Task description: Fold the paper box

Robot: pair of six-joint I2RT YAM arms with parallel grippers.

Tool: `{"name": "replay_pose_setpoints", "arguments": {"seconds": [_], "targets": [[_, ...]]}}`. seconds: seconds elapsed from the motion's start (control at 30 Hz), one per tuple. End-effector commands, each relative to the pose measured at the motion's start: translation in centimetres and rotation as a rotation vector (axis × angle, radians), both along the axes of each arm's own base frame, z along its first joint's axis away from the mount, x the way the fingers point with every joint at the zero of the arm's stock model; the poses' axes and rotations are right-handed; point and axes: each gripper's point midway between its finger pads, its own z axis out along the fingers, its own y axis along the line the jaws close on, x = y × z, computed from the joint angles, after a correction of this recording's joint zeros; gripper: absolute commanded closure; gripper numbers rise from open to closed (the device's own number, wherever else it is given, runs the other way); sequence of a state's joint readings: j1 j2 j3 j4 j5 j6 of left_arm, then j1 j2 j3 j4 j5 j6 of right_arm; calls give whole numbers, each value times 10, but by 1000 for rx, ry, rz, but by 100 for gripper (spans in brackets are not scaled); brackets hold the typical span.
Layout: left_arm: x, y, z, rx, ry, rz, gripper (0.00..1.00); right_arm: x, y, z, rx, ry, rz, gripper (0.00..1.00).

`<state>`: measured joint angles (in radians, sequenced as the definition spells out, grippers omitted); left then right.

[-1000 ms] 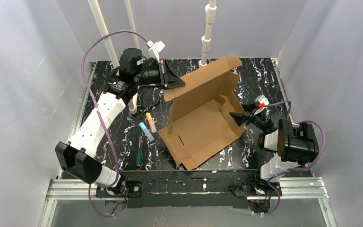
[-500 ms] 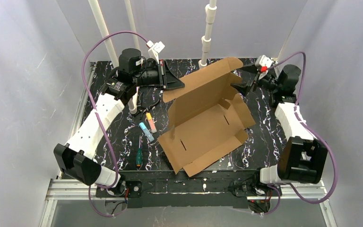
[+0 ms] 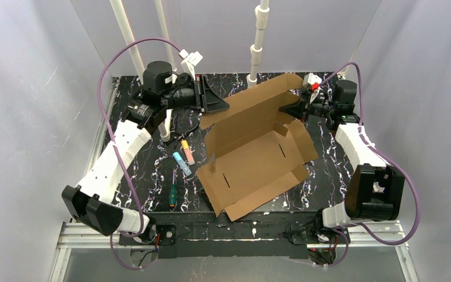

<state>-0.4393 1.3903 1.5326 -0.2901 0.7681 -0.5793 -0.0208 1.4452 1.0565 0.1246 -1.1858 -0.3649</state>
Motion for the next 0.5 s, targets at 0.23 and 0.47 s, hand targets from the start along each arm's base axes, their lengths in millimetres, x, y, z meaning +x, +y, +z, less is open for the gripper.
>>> {"name": "replay_pose_setpoints", "arguments": {"seconds": [0.23,0.47], "targets": [[-53,84,50,63,-499,298,2,-16,2,38,13,-85,31,99],[-104,76,-2,-94,-565,145,2,-7,-1,35,5,-26,-10,99]]}}
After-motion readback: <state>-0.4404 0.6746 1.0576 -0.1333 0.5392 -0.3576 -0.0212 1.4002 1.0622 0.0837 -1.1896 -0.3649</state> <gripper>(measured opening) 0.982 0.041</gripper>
